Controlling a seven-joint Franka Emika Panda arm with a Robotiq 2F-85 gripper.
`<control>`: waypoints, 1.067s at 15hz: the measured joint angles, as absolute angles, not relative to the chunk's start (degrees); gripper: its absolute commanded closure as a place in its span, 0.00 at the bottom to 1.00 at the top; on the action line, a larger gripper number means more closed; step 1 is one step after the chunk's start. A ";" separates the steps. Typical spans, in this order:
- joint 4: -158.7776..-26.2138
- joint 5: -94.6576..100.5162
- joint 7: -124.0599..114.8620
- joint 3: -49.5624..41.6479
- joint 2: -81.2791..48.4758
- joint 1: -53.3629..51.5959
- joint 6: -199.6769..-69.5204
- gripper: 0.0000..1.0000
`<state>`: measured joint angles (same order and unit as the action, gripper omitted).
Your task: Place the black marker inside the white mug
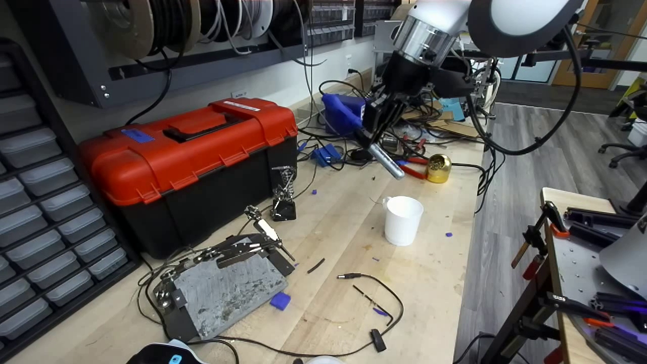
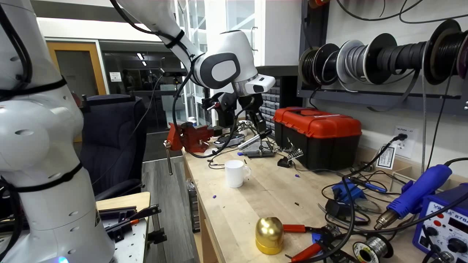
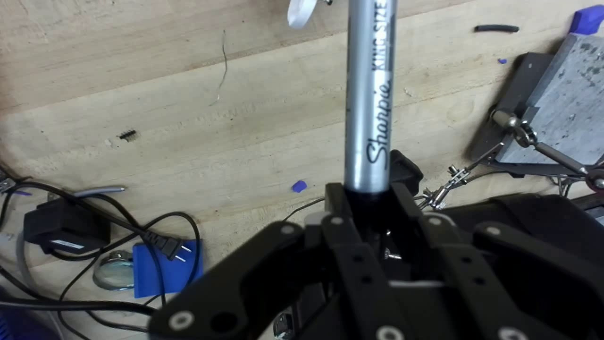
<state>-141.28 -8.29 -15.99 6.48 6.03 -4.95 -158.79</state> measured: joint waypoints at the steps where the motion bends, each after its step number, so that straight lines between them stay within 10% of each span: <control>1: -141.52 -8.29 -15.99 6.59 6.27 -5.12 -159.09 0.94; 16: -150.75 -8.35 -11.94 8.59 14.44 -6.94 -165.20 0.94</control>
